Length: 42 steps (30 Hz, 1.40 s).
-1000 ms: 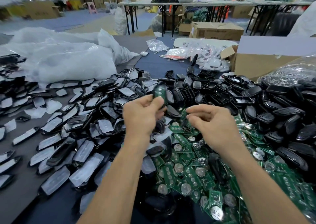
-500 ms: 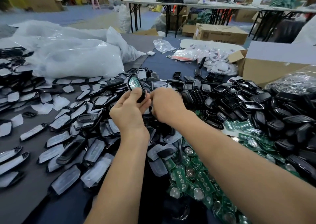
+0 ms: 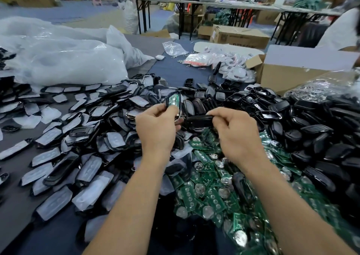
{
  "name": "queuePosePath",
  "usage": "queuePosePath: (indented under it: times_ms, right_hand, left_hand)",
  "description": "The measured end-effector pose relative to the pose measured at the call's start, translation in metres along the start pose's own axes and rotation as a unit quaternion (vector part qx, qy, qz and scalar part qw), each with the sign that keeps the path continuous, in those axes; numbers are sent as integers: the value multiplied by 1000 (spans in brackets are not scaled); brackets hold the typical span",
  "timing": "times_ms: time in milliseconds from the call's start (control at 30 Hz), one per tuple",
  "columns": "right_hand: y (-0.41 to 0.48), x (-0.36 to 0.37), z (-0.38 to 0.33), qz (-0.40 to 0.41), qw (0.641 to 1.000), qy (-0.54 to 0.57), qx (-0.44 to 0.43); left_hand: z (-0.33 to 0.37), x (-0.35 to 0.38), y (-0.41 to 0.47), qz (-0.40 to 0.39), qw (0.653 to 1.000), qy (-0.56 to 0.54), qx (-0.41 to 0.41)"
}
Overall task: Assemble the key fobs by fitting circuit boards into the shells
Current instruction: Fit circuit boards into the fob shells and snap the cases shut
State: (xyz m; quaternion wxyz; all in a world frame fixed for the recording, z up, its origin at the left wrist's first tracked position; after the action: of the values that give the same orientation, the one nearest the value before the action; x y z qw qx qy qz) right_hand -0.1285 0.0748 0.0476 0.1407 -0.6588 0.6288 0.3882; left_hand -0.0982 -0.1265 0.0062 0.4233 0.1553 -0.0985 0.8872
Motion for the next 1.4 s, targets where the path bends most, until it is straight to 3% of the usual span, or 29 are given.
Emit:
queuePosePath:
  times_ms: [133, 300, 467, 633, 733, 867, 967, 1067, 1167, 1233, 1333, 1400]
  right_hand:
    - [-11, -9, 41, -16, 996, 59, 67]
    - [-21, -7, 65, -7, 985, 126, 114]
    - [-35, 1, 92, 13, 940, 251, 232]
    - [-36, 7, 92, 28, 924, 288, 251]
    - [-37, 7, 87, 3, 948, 231, 221]
    - [-39, -9, 60, 41, 993, 49, 100]
    - [-40, -4, 40, 26, 998, -53, 24]
    - [-41, 3, 41, 12, 997, -70, 33]
    - [-41, 0, 51, 23, 997, 9, 68]
    - [-38, 5, 64, 6, 984, 133, 120]
    - [-38, 18, 76, -30, 895, 404, 187]
    - [-38, 21, 76, -43, 841, 500, 200]
  left_hand:
    - [-26, 29, -18, -85, 994, 53, -51]
    - [-41, 49, -31, -139, 984, 6, -112]
    - [-41, 57, -34, -205, 970, 7, -126]
    - [-48, 62, -37, -226, 963, 7, -147]
    - [-49, 59, -35, -213, 967, 9, -139]
    - [-49, 53, -32, -175, 976, 14, -127]
    - [-48, 54, -33, -180, 977, 36, -104]
    - [-47, 58, -36, -203, 973, 47, -97]
    - [-48, 61, -39, -214, 970, 51, -101]
    - [-47, 60, -37, -204, 973, 47, -97]
    - [-43, 57, -34, -189, 977, 54, -79]
    - [-41, 58, -35, -186, 977, 76, -65]
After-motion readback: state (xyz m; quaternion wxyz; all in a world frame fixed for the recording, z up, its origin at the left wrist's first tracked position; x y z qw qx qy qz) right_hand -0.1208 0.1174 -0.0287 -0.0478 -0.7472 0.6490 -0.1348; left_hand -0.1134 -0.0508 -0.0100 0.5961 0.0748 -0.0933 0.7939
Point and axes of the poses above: each hand's wrist, its own y-axis towards the middle knuckle, its own x-axis out of the palm, z = x × y, the point moved 9 cm from there along y, towards the middle knuckle, and after that the axes turned 9 degrees about -y, right-handed, at the moved point
